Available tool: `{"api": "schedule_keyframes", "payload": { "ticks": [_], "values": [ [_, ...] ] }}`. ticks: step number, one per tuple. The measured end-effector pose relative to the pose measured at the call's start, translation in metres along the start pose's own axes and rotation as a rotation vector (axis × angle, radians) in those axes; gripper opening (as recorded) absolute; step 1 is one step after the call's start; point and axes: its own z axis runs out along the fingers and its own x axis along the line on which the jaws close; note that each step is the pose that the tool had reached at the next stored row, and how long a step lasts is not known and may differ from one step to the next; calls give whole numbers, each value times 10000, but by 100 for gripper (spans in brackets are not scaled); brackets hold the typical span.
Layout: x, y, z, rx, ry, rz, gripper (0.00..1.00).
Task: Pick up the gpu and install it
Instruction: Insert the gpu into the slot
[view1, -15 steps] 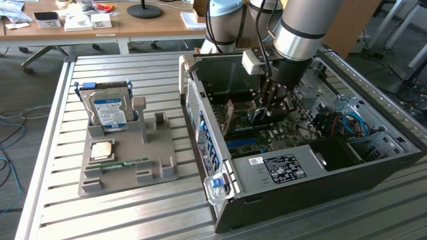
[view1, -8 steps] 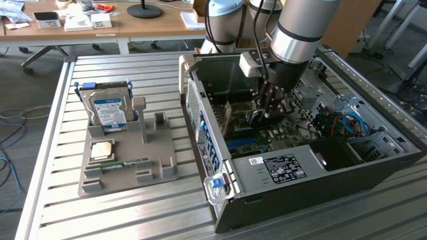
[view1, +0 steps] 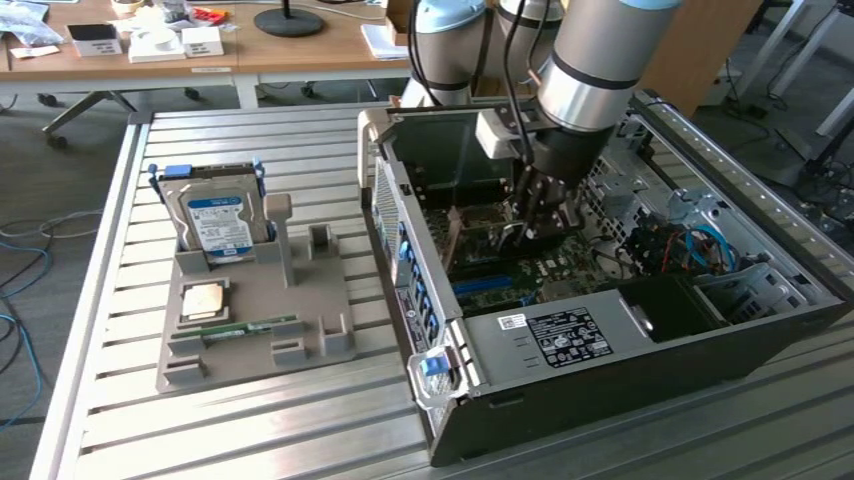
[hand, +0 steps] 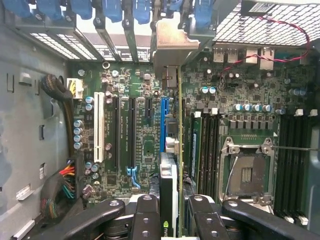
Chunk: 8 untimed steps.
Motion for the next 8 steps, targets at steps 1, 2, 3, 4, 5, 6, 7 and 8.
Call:
{"api": "schedule_keyframes", "payload": {
  "ticks": [1,2,3,4,5,6,7,8],
  "values": [
    [1,0,7,-1,2,0,27],
    [1,0,16,-1,2,0,27],
    [2,1,27,-1,2,0,27],
    [2,1,38,0,0,1,27],
    [3,2,47,-1,2,0,27],
    [4,2,56,-1,2,0,27],
    [4,2,62,-1,2,0,27],
    [4,2,65,-2,3,0,27]
  ]
}}
